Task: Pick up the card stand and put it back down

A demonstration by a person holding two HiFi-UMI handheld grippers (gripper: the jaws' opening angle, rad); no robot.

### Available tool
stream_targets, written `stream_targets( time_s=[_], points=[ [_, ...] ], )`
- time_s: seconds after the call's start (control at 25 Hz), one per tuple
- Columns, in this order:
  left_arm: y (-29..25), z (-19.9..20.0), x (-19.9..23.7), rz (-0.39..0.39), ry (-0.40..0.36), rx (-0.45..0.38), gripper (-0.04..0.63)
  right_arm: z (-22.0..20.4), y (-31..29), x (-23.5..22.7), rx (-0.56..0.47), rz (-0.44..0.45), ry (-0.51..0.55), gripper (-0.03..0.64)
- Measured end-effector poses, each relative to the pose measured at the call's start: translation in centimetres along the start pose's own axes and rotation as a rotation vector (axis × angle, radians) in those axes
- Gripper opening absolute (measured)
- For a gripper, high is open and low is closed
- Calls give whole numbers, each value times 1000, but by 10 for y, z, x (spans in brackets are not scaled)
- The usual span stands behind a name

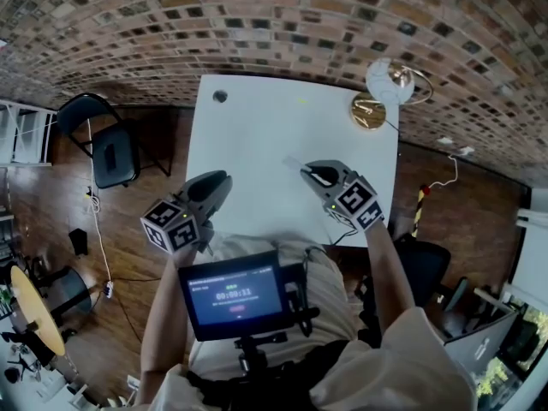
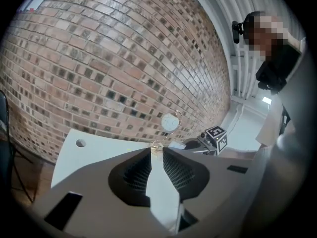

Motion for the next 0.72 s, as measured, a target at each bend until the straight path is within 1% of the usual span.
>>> stream_targets(
  time_s=[0.2, 0.4, 0.72],
  points=[
    [0, -3, 6, 24, -6, 21, 77, -17, -21, -3, 35, 17, -23, 32],
    [-4, -14, 11, 40, -21, 61, 77, -35, -40, -8, 73, 33, -46, 31],
    [-3, -36, 16, 55, 16, 82, 77, -71, -80, -9, 159, 59, -69, 32]
  ],
)
Point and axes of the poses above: the fingertips, and each gripper's own axes: y backward along the fingers, x to its left, z out of its top, the point moved 7 cm from there along y, backward along the fingers, and after that the axes turned 10 degrees about x, right-handed, at the moved point
